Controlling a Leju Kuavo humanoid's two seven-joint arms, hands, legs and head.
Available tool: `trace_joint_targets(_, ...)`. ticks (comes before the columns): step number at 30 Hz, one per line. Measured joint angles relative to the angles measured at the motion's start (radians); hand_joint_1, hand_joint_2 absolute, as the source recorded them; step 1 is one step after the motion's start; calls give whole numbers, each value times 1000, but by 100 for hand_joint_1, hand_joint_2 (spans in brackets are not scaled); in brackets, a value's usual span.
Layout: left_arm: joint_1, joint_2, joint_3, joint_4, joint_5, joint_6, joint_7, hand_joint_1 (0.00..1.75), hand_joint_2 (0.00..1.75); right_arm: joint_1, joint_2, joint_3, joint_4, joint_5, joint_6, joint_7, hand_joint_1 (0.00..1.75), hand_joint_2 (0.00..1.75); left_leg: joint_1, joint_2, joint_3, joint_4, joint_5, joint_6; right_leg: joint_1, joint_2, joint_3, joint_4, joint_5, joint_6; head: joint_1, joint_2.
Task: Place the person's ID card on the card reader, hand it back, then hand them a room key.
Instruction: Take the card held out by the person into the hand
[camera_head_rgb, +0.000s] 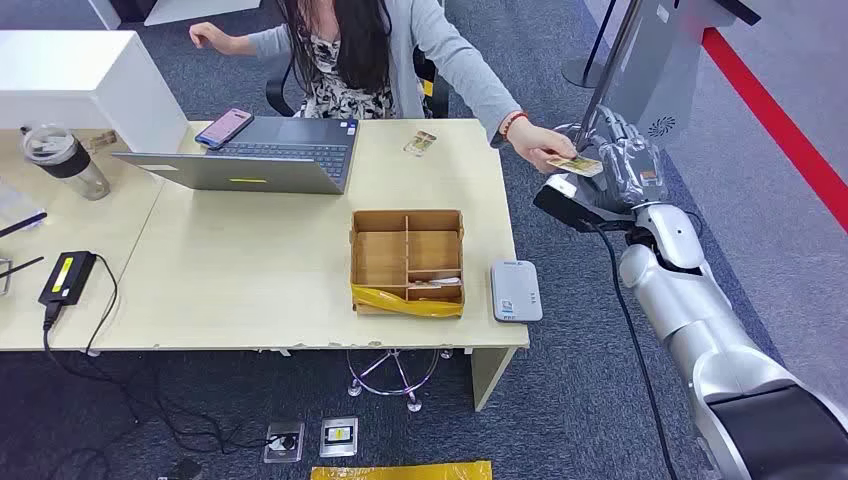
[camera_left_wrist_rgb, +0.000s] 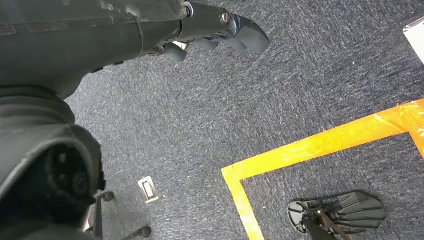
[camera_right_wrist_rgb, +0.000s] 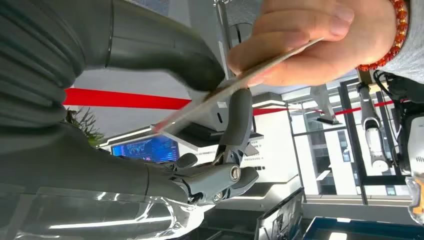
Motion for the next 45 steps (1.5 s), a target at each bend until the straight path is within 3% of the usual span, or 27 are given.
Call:
trace_joint_targets(3,0,0,0,0,2,-1,0,0,0,0,0,3,-5,-10,-1,-4,89,175,0,0,0,0,0,0,0,0,0,0,0,0,0,0)
trace_joint_targets(4,0,0,0,0,2,-1,0,0,0,0,0,4,-9,-16,-2,-6,92,175,0,0,0,0,0,0,0,0,0,0,0,0,0,0)
trace_joint_targets(7,0,0,0,0,2,0,0,0,0,2,-1,10,-18,-29,-5,-12,168,175,0,0,0,0,0,0,0,0,0,0,0,0,0,0)
trace_joint_targets(8,0,0,0,0,1,0,-1,0,0,3,-1,12,-22,-33,-6,-12,174,175,0,0,0,0,0,0,0,0,0,0,0,0,0,0)
trace_joint_targets(35,17,8,0,0,33,9,-17,0,0,72,-31,79,-115,-82,16,-5,175,175,0,0,0,0,0,0,0,0,0,0,0,0,0,0)
trace_joint_targets(45,31,20,0,0,53,9,-23,0,0,150,-87,127,-143,-122,55,14,175,175,0,0,0,0,0,0,0,0,0,0,0,0,0,0)
